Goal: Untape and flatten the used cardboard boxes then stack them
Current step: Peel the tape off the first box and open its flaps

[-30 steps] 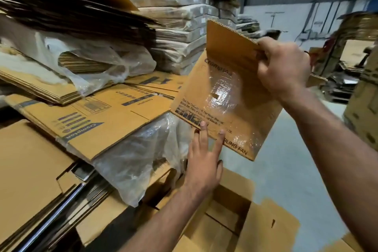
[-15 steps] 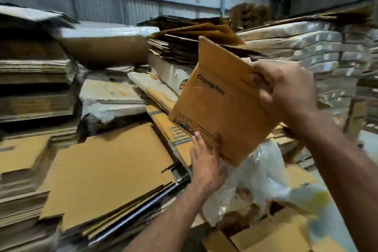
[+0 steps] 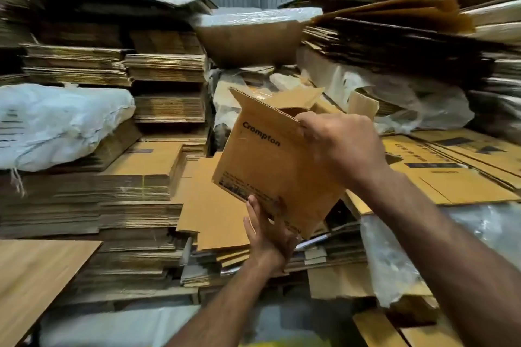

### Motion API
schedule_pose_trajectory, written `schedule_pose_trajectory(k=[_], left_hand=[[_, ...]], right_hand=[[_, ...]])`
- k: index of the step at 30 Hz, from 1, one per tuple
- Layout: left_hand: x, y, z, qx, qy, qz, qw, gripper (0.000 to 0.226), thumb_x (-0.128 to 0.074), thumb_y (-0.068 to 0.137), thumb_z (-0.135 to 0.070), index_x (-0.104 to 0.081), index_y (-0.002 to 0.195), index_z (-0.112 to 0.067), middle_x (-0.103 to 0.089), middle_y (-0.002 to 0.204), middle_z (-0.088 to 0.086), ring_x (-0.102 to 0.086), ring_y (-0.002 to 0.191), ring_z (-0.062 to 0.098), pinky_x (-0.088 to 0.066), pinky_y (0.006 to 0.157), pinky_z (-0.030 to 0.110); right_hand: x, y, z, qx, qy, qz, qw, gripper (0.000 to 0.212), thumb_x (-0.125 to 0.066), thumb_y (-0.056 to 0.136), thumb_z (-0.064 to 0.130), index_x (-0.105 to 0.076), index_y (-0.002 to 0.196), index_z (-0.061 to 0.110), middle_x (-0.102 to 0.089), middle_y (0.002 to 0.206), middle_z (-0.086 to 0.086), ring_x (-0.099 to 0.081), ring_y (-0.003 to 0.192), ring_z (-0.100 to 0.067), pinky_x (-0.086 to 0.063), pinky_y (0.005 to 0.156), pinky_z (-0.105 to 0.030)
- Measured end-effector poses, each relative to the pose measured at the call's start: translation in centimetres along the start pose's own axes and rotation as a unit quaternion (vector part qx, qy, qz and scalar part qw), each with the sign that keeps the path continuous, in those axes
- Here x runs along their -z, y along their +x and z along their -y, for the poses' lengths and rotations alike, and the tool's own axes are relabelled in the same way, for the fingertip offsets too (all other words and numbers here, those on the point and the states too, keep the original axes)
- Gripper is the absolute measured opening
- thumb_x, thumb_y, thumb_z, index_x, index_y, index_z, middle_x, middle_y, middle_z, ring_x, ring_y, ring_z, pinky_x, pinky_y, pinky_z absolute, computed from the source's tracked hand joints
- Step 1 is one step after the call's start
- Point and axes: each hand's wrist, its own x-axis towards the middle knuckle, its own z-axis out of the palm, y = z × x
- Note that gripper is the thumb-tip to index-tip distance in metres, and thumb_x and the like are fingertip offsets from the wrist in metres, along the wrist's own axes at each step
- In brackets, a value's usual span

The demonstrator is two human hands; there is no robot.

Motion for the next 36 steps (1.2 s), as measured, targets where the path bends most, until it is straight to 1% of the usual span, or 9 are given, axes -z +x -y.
schedule_pose_trajectory(k=[4, 8, 10, 14, 19, 24, 28, 32, 36], left_hand=[[1.8, -1.5, 11.2, 0.032, 0.016, -0.028, 0.999, 0.11, -0.034, 0.084, -0.073, 0.054, 0.129, -0.024, 0.059, 0.13, 0.025, 0.042, 0.132, 0.045, -0.009, 0.112, 0.066], [1.4, -3.6, 23.9, 0.159, -0.072, -0.031, 0.984, 0.115, -0.033, 0.063, -0.07, 0.019, 0.152, -0.017, -0.025, 0.151, 0.035, -0.052, 0.118, 0.054, -0.051, 0.086, 0.061], [5.7, -6.9, 26.7, 0.221, -0.056, -0.012, 0.974, 0.115, -0.031, 0.066, -0.071, 0.012, 0.153, -0.008, -0.032, 0.137, 0.049, -0.04, 0.125, 0.06, -0.05, 0.086, 0.062], [10.0, -12.4, 34.5, 0.265, -0.041, -0.01, 0.963, 0.132, -0.024, 0.056, -0.095, 0.046, 0.134, -0.012, 0.034, 0.144, 0.035, 0.025, 0.141, 0.044, 0.002, 0.118, 0.056], [13.1, -18.3, 41.0, 0.355, 0.051, -0.078, 0.93, 0.108, -0.024, 0.082, -0.083, -0.007, 0.153, -0.003, -0.003, 0.154, 0.038, -0.002, 0.146, 0.047, -0.013, 0.117, 0.053], [13.0, -21.4, 45.8, 0.439, 0.0, 0.018, 0.898, 0.149, 0.011, 0.037, -0.101, -0.015, 0.154, -0.012, -0.018, 0.152, 0.035, -0.011, 0.143, 0.049, -0.012, 0.118, 0.051], [13.6, -24.0, 47.4, 0.432, -0.038, 0.004, 0.901, 0.083, -0.044, 0.091, -0.064, -0.024, 0.152, -0.014, -0.03, 0.156, 0.016, -0.029, 0.142, 0.035, -0.021, 0.114, 0.039], [11.7, -24.8, 49.7, 0.467, -0.128, -0.015, 0.875, 0.098, -0.037, 0.087, -0.076, -0.01, 0.156, -0.012, -0.045, 0.147, 0.012, -0.039, 0.136, 0.031, -0.03, 0.109, 0.032], [7.9, -22.2, 53.7, 0.472, -0.197, -0.034, 0.859, 0.106, -0.034, 0.071, -0.091, -0.003, 0.154, -0.033, -0.045, 0.146, 0.008, -0.045, 0.132, 0.028, -0.041, 0.107, 0.038]], right_hand=[[-4.5, 3.9, 9.3, 0.063, 0.037, 0.032, 0.997, 0.011, -0.071, 0.089, 0.021, -0.065, 0.099, 0.019, -0.069, 0.077, 0.001, -0.067, 0.065, -0.02, -0.055, 0.052, -0.034], [-7.6, 7.6, 18.9, 0.118, 0.094, 0.026, 0.988, 0.017, -0.074, 0.086, 0.026, -0.064, 0.099, 0.023, -0.069, 0.078, 0.004, -0.067, 0.066, -0.02, -0.054, 0.051, -0.034], [-8.9, 9.2, 23.8, 0.14, 0.125, 0.024, 0.982, 0.016, -0.073, 0.085, 0.027, -0.064, 0.099, 0.024, -0.069, 0.079, 0.004, -0.067, 0.068, -0.02, -0.054, 0.052, -0.033], [-10.7, 12.1, 33.1, 0.188, 0.202, 0.016, 0.961, 0.019, -0.073, 0.079, 0.016, -0.066, 0.096, 0.019, -0.069, 0.076, 0.0, -0.066, 0.067, -0.025, -0.053, 0.052, -0.036], [-11.7, 13.9, 43.5, 0.233, 0.293, 0.018, 0.927, 0.031, -0.076, 0.073, 0.008, -0.068, 0.1, 0.02, -0.072, 0.079, 0.001, -0.07, 0.071, -0.024, -0.054, 0.051, -0.035], [-13.5, 14.9, 50.5, 0.285, 0.342, 0.016, 0.895, 0.034, -0.078, 0.064, 0.013, -0.067, 0.094, 0.024, -0.069, 0.073, 0.006, -0.068, 0.064, -0.021, -0.045, 0.044, -0.027], [-15.8, 14.6, 53.9, 0.312, 0.381, 0.062, 0.868, 0.033, -0.077, 0.063, 0.008, -0.064, 0.089, 0.023, -0.067, 0.07, 0.006, -0.066, 0.061, -0.023, -0.039, 0.045, -0.027], [-19.6, 15.1, 55.4, 0.357, 0.392, 0.118, 0.84, 0.034, -0.065, 0.079, 0.008, -0.06, 0.109, 0.023, -0.069, 0.084, 0.001, -0.066, 0.076, -0.027, -0.037, 0.056, -0.028], [-22.5, 16.3, 56.7, 0.417, 0.432, 0.069, 0.797, 0.031, -0.078, 0.061, 0.004, -0.067, 0.084, 0.02, -0.064, 0.064, 0.004, -0.062, 0.055, -0.021, -0.029, 0.05, -0.022]])
